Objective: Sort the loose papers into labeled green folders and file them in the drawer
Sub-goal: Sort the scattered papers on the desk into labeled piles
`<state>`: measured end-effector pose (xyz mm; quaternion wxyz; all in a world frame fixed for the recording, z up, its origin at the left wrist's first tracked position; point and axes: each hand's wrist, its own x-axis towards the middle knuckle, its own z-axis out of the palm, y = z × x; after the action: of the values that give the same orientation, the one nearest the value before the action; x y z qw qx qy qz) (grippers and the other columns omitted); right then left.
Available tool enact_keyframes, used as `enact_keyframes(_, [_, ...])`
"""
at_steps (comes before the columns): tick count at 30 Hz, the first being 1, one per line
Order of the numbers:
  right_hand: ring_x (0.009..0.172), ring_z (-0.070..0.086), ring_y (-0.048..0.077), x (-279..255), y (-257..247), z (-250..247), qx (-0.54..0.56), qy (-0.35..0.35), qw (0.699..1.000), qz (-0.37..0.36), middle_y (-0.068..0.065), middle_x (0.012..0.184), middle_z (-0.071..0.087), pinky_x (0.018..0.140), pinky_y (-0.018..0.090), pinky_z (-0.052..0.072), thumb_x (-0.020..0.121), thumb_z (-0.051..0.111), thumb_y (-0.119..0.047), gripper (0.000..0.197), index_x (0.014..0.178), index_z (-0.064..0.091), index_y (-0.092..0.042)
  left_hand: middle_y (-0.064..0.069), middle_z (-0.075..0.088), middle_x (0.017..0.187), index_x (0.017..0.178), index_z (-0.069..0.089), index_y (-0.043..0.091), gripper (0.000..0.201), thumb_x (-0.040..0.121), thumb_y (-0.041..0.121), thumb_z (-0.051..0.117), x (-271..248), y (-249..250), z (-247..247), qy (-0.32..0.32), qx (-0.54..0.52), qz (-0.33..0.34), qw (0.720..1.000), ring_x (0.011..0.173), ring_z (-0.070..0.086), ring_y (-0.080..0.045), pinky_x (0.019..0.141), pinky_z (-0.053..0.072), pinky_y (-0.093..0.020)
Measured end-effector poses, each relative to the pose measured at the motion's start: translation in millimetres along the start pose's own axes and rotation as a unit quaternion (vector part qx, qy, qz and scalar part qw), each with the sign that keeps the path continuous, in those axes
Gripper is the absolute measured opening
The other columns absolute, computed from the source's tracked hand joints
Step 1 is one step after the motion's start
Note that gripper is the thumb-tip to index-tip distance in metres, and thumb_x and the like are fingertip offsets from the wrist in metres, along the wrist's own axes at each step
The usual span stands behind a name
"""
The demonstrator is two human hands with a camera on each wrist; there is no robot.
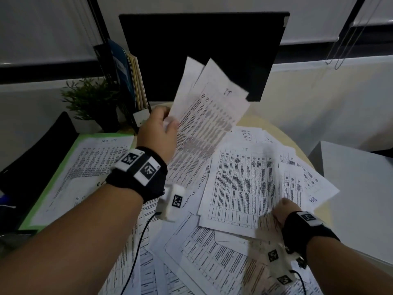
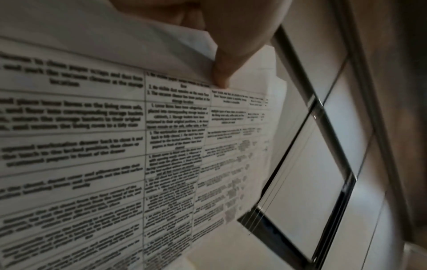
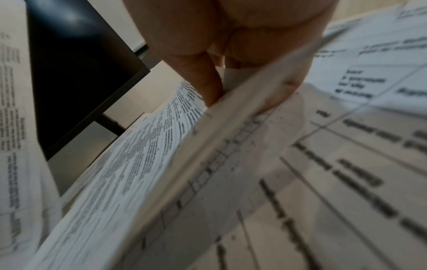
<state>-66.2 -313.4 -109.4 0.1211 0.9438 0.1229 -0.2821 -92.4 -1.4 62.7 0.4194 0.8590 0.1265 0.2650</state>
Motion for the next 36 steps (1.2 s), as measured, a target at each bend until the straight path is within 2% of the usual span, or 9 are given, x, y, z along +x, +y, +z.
enact_keyframes(3, [0.117,0.051,0.027,-6.4,-2.4,-6.9,0.022,-0.008,1.0,0.011,0.01,0.125,0.058,0.103,0.033,0.035,0.1,0.041,-0.023,0.032,0.122,0.056,-0.005,0.012,0.064,0.093,0.107,0.057,0.021,0.019,0.091,0.01,0.061,1.4,10.9,3.3,-0.029,-0.127,-0.058,0.99,0.085,0.062,-0.004,0.083,0.055,-0.028])
enact_keyframes(9, [0.116,0.053,0.026,-25.1,-10.3,-13.3,0.027,-0.019,0.999,0.02,0.012,0.125,0.057,0.094,0.029,0.036,0.099,0.039,-0.014,0.03,0.122,0.055,-0.003,-0.003,0.069,0.106,0.117,0.06,0.013,0.028,0.089,0.014,0.064,-4.7,-2.4,11.1,-0.061,-0.133,-0.152,0.977,0.096,0.066,-0.019,0.087,0.055,-0.043])
enact_keyframes(13, [0.069,0.053,0.002,-8.5,-5.9,-3.3,0.387,-0.008,0.914,0.118,-0.005,0.084,0.054,0.055,0.004,0.042,0.092,0.057,-0.014,0.036,0.127,0.054,-0.005,0.0,0.069,0.104,0.112,0.059,0.017,0.023,0.089,0.015,0.064,3.2,9.1,-0.3,-0.058,-0.15,-0.136,0.978,0.094,0.066,-0.017,0.082,0.056,-0.038])
enact_keyframes(17, [0.114,0.052,0.025,-4.7,-4.5,9.1,0.194,0.018,0.98,0.029,0.008,0.126,0.057,0.102,0.028,0.037,0.098,0.042,-0.018,0.031,0.125,0.055,-0.012,0.008,0.066,0.097,0.115,0.057,0.018,0.026,0.09,0.011,0.062,5.6,30.5,-6.8,-0.075,-0.17,-0.077,0.979,0.086,0.064,-0.005,0.064,0.054,-0.013])
enact_keyframes(21, [0.067,0.046,0.013,1.7,3.1,14.9,0.519,0.1,0.837,0.142,0.02,0.127,0.055,0.064,0.017,0.039,0.089,0.059,-0.009,0.041,0.129,0.051,-0.002,0.004,0.067,0.098,0.109,0.057,0.015,0.022,0.091,0.004,0.059,5.4,49.5,-10.4,-0.073,-0.226,-0.06,0.97,0.087,0.066,-0.006,0.07,0.057,-0.019])
enact_keyframes(23, [0.07,0.049,0.018,-4.0,3.8,10.6,0.517,0.076,0.838,0.154,0.022,0.126,0.055,0.068,0.023,0.044,0.086,0.063,-0.008,0.043,0.127,0.051,0.001,0.003,0.067,0.099,0.1,0.057,0.019,0.021,0.091,0.0,0.057,7.3,55.5,-10.9,-0.076,-0.266,-0.066,0.959,0.089,0.067,-0.008,0.076,0.058,-0.024])
enact_keyframes(27, [0.116,0.053,0.036,-10.2,-0.6,3.4,0.51,0.06,0.846,0.147,0.022,0.13,0.053,0.094,0.035,0.043,0.089,0.058,-0.006,0.044,0.132,0.048,0.0,-0.008,0.067,0.109,0.097,0.058,0.018,0.02,0.09,-0.001,0.058,8.5,41.6,0.7,-0.086,-0.288,-0.126,0.945,0.103,0.065,-0.022,0.09,0.054,-0.039])
enact_keyframes(32, [0.076,0.052,0.023,-13.9,-10.4,-0.4,0.513,0.079,0.845,0.127,0.009,0.092,0.057,0.068,0.025,0.04,0.093,0.04,0.001,0.022,0.102,0.054,-0.014,-0.003,0.069,0.109,0.114,0.065,0.013,0.032,0.083,0.007,0.07,-10.0,-14.8,25.9,-0.139,-0.243,-0.258,0.925,0.099,0.065,-0.019,0.094,0.049,-0.038])
enact_keyframes(36, [0.071,0.056,0.024,-18.5,-20.6,-5.2,0.61,0.087,0.781,0.101,0.007,0.079,0.058,0.056,0.022,0.044,0.09,0.045,0.007,0.027,0.085,0.054,-0.018,-0.003,0.07,0.111,0.115,0.066,0.017,0.049,0.069,0.025,0.082,-30.0,-81.9,41.1,-0.179,-0.193,-0.373,0.89,0.105,0.063,-0.026,0.101,0.044,-0.049])
